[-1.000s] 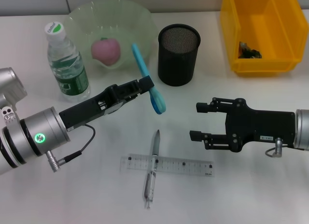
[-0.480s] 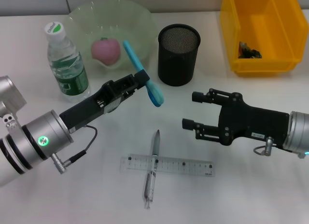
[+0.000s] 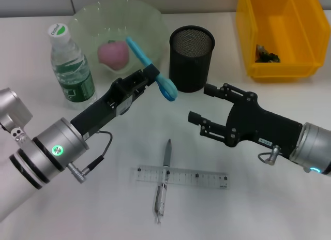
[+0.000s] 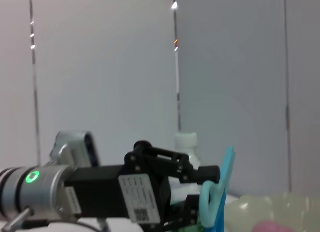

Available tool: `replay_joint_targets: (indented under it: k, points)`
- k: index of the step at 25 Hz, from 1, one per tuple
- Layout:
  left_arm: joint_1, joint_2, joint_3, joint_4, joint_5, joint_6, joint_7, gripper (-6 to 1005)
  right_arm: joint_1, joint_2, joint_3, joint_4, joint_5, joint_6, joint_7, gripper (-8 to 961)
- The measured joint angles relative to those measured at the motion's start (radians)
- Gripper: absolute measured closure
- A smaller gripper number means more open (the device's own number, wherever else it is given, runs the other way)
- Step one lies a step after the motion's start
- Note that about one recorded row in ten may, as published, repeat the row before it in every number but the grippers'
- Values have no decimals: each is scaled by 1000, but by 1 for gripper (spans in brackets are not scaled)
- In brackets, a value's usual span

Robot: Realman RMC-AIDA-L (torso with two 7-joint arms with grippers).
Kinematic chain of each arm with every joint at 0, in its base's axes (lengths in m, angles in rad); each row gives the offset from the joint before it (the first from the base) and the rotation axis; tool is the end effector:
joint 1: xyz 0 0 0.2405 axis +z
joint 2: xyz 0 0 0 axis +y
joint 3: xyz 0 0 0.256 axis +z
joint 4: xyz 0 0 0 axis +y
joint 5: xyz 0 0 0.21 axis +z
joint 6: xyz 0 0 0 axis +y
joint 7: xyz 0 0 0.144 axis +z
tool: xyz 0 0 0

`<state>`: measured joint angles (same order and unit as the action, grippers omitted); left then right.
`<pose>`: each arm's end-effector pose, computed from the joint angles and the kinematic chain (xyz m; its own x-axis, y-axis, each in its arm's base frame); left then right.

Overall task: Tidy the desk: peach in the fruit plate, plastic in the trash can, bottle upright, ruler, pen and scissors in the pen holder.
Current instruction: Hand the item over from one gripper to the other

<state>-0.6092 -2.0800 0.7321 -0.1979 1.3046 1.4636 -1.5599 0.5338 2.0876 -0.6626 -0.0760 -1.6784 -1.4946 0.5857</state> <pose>-0.2518 0.2949 -0.0811 -0.2290 0.6952 0.6814 0.7871 -0.2796 0.5498 0.2628 0.2871 -0.0708 0.7214 -0.0274 -0.6920 -0.3519 -0.8751 -0.3322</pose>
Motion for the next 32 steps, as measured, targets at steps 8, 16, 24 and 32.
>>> replay_joint_targets:
  k: [8,16,24,32]
  points:
    - [0,-1,-149,-97,28,-35,90,747,39,7,17,178,146,35,-251,226]
    - [11,-2,-385,-143,223,-96,168,747,92,6,69,248,144,87,-356,224]
    - [28,-2,-468,-176,286,-110,213,746,110,6,116,294,143,105,-417,225]
    - [32,-2,-475,-190,297,-110,206,745,119,6,126,304,141,107,-434,224]
